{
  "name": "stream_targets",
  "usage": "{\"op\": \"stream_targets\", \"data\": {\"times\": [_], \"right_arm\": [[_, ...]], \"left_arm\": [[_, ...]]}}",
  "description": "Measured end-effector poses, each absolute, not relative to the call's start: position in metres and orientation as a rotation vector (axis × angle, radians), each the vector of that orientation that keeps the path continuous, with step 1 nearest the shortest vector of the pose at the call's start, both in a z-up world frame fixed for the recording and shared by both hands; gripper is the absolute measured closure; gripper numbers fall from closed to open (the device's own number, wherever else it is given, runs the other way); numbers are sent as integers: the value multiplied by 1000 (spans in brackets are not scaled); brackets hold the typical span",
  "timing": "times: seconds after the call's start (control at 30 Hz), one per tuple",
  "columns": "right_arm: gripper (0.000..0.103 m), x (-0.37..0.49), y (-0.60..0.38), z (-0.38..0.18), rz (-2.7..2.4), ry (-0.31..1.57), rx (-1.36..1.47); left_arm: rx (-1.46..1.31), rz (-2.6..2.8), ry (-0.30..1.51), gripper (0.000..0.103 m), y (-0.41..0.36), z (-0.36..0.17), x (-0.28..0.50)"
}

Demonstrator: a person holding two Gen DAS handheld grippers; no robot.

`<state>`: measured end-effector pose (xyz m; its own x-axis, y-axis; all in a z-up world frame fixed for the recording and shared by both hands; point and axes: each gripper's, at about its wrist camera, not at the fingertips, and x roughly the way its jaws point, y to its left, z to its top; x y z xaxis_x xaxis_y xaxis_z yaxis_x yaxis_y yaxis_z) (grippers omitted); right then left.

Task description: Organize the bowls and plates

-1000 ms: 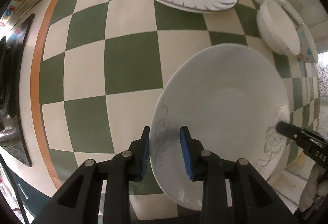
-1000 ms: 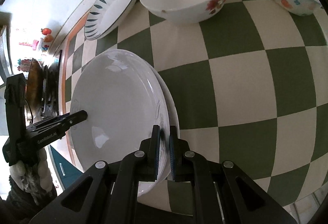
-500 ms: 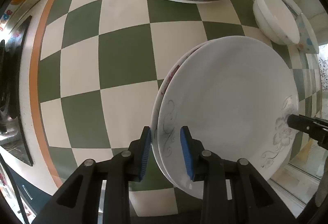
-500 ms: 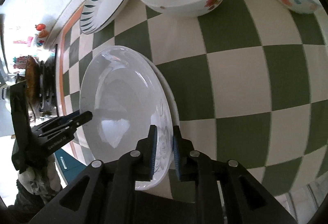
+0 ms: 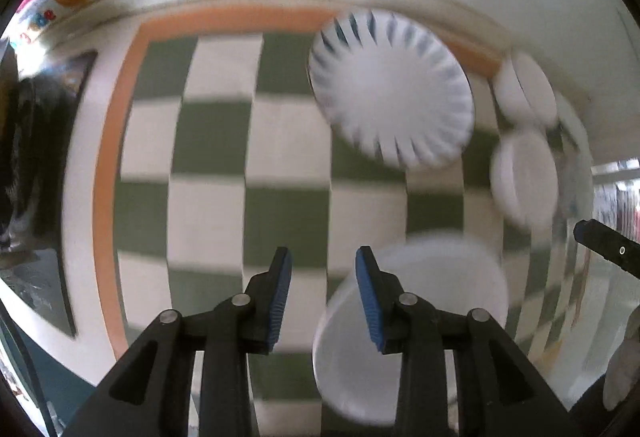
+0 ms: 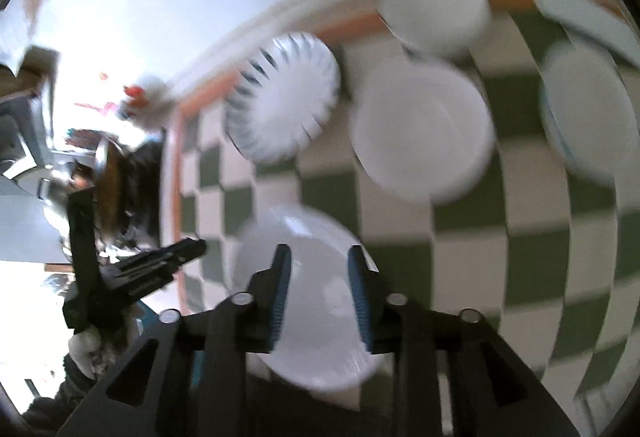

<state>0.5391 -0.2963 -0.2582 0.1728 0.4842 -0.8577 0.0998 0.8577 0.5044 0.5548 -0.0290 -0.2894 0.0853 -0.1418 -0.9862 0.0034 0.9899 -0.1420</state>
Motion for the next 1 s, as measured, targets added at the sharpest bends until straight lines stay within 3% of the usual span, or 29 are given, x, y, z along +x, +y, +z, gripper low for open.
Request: {"op": "stream_targets", "data": {"times": [0.3, 0.5, 0.53, 0.57, 0.63, 0.67, 1.0], "right_arm": [[69, 678, -272, -319, 224, 1472, 395], [69, 714, -265, -355, 198, 1533, 361], [69, 717, -265, -360, 188, 1542, 355], [73, 719, -263, -365, 182, 1552, 350], [92, 721, -261, -377, 174, 1571, 353], [95, 721, -261, -380, 172, 1576, 351], [95, 702, -261, -373, 183, 1525, 338]], "left_arm": [[-147, -31, 1540, 72, -8, -331, 659], [-138, -29, 1575, 73, -10, -360, 693], [-127, -30, 1577, 78, -11, -363, 694], [-127, -42, 1577, 79, -12, -365, 696], [-135, -84, 1574, 88, -15, -368, 696], [-110, -81, 1568, 88, -18, -367, 696], [-72, -93, 1530, 88, -16, -350, 681]]}}
